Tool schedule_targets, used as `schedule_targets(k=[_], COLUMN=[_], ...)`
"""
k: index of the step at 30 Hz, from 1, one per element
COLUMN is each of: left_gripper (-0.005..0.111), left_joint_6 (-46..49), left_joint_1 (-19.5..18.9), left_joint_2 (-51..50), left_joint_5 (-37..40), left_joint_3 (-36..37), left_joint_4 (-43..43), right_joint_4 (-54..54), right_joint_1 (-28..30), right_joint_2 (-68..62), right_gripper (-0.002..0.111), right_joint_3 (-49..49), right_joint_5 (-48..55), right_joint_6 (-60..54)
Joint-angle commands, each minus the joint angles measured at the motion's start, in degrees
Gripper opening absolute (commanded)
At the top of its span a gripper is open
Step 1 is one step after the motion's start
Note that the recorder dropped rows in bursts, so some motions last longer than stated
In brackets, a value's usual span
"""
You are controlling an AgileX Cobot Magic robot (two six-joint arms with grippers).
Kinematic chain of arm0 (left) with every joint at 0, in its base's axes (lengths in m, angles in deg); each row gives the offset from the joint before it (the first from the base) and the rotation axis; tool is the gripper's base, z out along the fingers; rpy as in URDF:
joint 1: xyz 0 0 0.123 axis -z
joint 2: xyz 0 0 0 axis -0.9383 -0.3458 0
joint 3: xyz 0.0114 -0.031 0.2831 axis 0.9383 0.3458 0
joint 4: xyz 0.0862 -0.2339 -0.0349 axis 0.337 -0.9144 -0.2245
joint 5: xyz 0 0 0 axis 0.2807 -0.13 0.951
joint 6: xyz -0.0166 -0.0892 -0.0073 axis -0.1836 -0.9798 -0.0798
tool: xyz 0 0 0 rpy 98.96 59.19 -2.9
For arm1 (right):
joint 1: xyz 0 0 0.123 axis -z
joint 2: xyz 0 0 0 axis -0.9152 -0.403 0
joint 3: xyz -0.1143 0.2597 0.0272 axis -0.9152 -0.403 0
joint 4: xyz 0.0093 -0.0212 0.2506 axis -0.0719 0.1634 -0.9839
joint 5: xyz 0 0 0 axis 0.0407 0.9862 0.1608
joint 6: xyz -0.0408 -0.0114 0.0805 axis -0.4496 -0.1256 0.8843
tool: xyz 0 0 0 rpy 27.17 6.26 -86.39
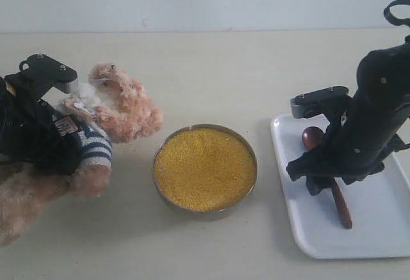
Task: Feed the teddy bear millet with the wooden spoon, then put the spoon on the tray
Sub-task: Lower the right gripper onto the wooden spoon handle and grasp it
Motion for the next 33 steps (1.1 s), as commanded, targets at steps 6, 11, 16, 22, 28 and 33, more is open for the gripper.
schedule_targets(k=[6, 11, 16, 22, 28, 33], left_gripper=[0.004, 0.004, 0.004, 0.004, 0.004, 0.004], left_joint_6=[0.2, 0.2, 0.2, 0.2, 0.2, 0.2], left_joint_1=[-0.1, -0.1, -0.1, -0.1, -0.1, -0.1], left_joint_2=[0.8, 0.8, 0.8, 0.8, 0.8, 0.8], left_joint_5=[-0.1, -0.2, -0.5, -0.6, -1.1, -1.8], left_joint_3=[0.1, 0.1, 0.1, 0.1, 0.1, 0.1], left_joint_4=[-0.8, -0.8, -0.8, -1.1, -1.3, -2.0], right_joint_4=[0.1, 0.1, 1.3, 6.8, 17.1, 33.7], right_joint_1=[-0.1, -0.1, -0.1, -0.1, -4.9, -20.1], right_joint_2=[0.0, 0.0, 1.1, 7.9, 15.1, 15.6], right_gripper=[0.043, 0.023, 0.0, 0.0, 0.0, 0.0], right_joint_3=[-3.9, -5.4, -5.4, -3.4, 3.0, 7.2], right_joint_5=[-3.5, -5.3, -4.2, 0.8, 13.1, 25.3], right_joint_6=[0.6, 0.6, 0.3, 0.4, -0.9, -1.9])
